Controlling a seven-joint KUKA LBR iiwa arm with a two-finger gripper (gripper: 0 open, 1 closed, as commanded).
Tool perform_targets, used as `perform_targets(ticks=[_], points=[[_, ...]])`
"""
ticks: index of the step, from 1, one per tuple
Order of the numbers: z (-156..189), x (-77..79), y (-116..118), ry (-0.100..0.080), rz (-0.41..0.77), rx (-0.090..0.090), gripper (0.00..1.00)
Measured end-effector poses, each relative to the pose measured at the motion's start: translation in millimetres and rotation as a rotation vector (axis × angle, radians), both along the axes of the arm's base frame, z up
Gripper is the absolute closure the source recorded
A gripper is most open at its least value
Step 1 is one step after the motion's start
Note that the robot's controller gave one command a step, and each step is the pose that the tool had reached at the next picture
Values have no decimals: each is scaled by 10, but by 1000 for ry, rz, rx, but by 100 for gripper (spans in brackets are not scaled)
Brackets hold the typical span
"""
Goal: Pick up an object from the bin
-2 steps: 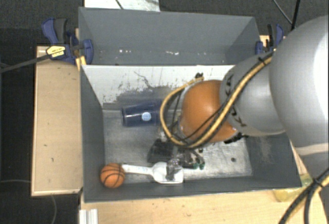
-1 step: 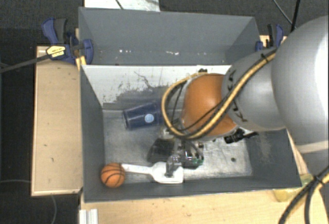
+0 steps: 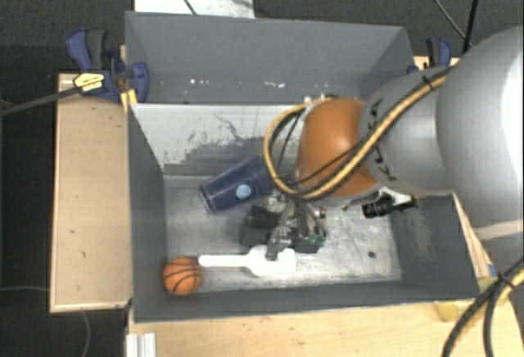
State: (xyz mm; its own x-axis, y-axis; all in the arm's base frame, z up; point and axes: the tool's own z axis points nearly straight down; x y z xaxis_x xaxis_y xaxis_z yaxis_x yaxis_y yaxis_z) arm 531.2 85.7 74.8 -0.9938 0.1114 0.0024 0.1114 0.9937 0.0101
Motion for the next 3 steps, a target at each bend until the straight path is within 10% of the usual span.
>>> perform_targets(ticks=[3], points=[[160, -21, -27, 3, 1, -9, 100]])
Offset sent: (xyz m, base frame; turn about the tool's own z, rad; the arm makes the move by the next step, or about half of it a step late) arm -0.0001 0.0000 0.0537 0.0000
